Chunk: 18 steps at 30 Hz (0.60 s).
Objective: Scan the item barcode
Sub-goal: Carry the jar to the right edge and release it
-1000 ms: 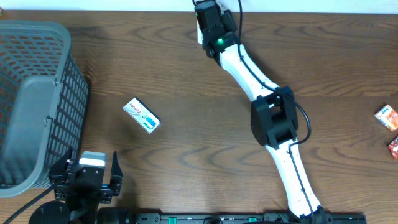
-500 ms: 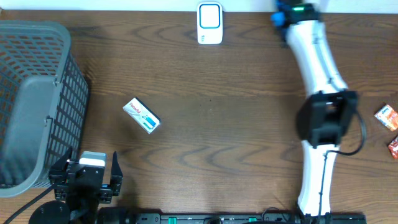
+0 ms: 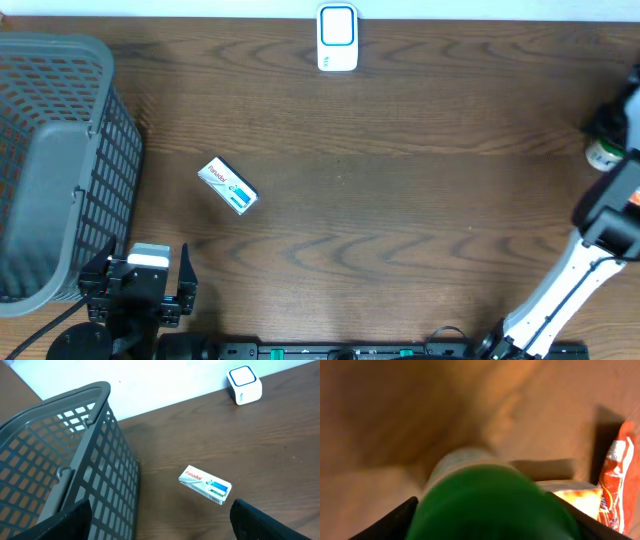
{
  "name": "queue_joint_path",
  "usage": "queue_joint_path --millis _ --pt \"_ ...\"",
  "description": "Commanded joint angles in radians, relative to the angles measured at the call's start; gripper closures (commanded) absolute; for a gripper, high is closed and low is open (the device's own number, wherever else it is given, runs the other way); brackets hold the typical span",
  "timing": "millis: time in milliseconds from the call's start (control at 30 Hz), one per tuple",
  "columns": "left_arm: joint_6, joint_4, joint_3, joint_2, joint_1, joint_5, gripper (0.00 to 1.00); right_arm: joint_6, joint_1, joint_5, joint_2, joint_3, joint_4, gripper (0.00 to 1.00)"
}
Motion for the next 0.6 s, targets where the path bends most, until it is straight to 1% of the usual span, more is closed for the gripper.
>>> queue_joint_path --millis 0,67,100,133,167,233,300,400,567 --pt "-0.013 -0.001 0.000 0.002 -0.003 -0.002 0.14 0.058 -0.103 -0.174 -0.006 -0.005 -0.003 0.26" --pt "-0.013 0.000 0.000 0.002 -0.003 -0.002 0.14 0.057 -0.145 -0.236 -0.006 -0.004 -0.011 0.22" --pt "-0.013 0.000 0.000 0.002 -0.003 -0.002 0.14 0.057 -0.162 -0.264 -0.007 -0.004 -0.016 0.17" --pt "-0.013 0.000 0.000 0.002 -0.003 -0.002 0.13 0.057 -0.180 -0.303 -0.010 -0.003 -0.022 0.06" --pt "-0.013 0.000 0.000 0.002 -0.003 -0.002 0.14 0.058 -0.190 -0.331 -0.014 -0.003 -0.023 0.01" --pt "-0.013 -0.001 0.000 0.002 -0.003 -0.002 0.13 0.058 -0.209 -0.409 -0.031 -0.002 -0.021 0.01" --pt "-0.013 -0.001 0.000 0.002 -0.003 -0.002 0.14 0.061 -0.214 -0.483 -0.088 -0.002 -0.008 0.01" --pt "-0.013 0.000 0.000 0.002 -0.003 -0.002 0.14 0.097 -0.195 -0.497 -0.167 -0.002 0.012 0.01" --pt "-0.013 -0.001 0.000 0.002 -0.003 -0.002 0.14 0.185 -0.120 -0.497 -0.373 -0.002 0.047 0.01"
